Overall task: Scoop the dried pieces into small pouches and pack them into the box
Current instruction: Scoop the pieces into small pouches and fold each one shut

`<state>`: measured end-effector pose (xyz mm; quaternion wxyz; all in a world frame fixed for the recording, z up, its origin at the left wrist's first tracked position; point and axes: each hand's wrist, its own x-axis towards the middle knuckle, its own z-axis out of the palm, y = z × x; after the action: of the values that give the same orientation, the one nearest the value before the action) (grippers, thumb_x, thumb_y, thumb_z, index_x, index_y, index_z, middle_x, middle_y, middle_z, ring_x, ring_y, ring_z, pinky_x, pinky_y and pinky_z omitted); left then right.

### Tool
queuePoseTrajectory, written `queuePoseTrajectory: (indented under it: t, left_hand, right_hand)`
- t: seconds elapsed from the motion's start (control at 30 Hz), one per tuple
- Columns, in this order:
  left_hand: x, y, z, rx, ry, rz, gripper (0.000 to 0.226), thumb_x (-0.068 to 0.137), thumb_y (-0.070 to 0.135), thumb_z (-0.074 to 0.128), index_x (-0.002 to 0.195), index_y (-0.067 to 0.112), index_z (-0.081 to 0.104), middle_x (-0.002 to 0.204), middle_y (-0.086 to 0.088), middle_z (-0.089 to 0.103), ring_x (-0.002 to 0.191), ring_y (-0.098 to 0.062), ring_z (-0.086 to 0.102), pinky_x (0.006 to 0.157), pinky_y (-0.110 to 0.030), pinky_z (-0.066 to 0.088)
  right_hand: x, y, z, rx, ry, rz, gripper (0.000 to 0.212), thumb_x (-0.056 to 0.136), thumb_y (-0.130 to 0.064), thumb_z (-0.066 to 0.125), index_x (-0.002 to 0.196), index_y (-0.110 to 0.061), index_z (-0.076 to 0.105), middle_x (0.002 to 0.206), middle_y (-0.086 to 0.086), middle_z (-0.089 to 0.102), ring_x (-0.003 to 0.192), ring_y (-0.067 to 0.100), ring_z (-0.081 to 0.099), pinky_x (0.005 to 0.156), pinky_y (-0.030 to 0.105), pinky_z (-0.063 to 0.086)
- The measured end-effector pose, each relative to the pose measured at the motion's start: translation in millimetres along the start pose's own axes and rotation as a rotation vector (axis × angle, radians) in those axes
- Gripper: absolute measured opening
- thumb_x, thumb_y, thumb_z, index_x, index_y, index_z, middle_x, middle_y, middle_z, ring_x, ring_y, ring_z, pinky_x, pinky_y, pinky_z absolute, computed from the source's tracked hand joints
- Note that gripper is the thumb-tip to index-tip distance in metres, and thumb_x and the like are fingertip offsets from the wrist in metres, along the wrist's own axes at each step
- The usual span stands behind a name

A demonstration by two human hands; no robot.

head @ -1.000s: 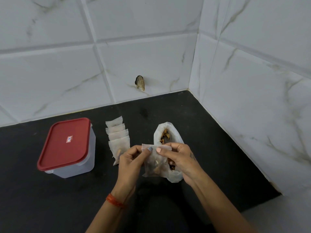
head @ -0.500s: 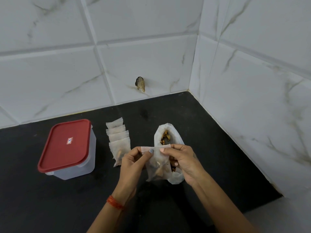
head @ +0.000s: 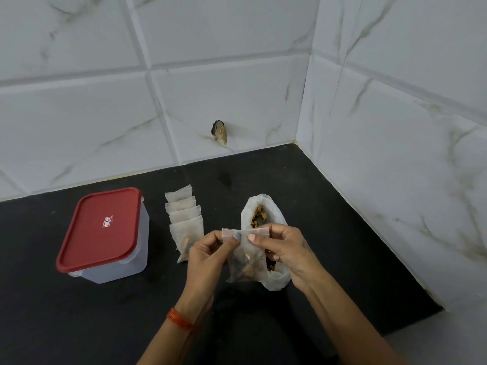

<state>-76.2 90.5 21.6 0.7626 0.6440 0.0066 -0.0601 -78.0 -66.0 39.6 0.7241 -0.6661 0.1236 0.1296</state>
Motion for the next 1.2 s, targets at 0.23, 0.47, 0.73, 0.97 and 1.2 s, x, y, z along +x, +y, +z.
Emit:
queuePoseTrajectory:
  t: [0.23,0.47,0.73,0.97,1.2]
  left_hand:
    - [0.4,0.8,0.8,-0.001,0.002,0.000,0.025,0.073,0.023,0.062,0.088,0.004,0.066,0.087,-0.009,0.072,0.084,-0.021,0.069,0.072,-0.028,0.058]
    - [1.0,-2.1,2.4,0.006,0.032,0.019,0.019,0.076,0.019,0.061,0.086,0.004,0.066,0.085,-0.009,0.072,0.083,-0.021,0.069,0.072,-0.029,0.057]
    - [2.9,-3.7,2.5,0.016,0.036,0.037,0.022,0.076,0.024,0.060,0.082,0.004,0.068,0.086,-0.014,0.071,0.083,-0.022,0.068,0.072,-0.028,0.056]
    - [4.4,-4.7,1.5,0.016,0.064,0.030,0.019,0.078,0.025,0.060,0.075,0.009,0.070,0.084,-0.015,0.070,0.083,-0.025,0.067,0.077,-0.039,0.055]
    - [4.1,-3.1,0.2,-0.001,0.036,0.016,0.029,0.076,0.024,0.061,0.094,0.002,0.068,0.094,-0.012,0.070,0.092,-0.027,0.067,0.078,-0.039,0.056]
  right_hand:
    - [1.9,-0.2,1.8,-0.022,0.023,0.036,0.014,0.079,-0.024,0.073,0.090,-0.016,0.075,0.084,-0.002,0.075,0.079,0.004,0.068,0.062,0.014,0.045]
    - [4.0,0.5,1.6,-0.002,-0.001,0.042,0.012,0.080,-0.020,0.071,0.088,-0.012,0.075,0.086,0.004,0.075,0.086,0.014,0.071,0.077,0.027,0.055]
    - [4.1,-3.3,-7.5,0.028,-0.046,0.056,0.016,0.075,-0.022,0.076,0.087,-0.012,0.076,0.088,0.011,0.073,0.077,0.016,0.063,0.075,0.029,0.052]
    - [5.1,-0.5,-7.7,0.088,0.015,0.062,0.010,0.076,-0.018,0.075,0.082,-0.010,0.076,0.079,0.010,0.071,0.073,0.018,0.056,0.064,0.024,0.049]
    - [2.5,-4.7,-8.8,0.044,-0.002,0.014,0.011,0.079,-0.020,0.072,0.087,-0.013,0.075,0.085,0.012,0.073,0.074,0.016,0.062,0.061,0.021,0.046]
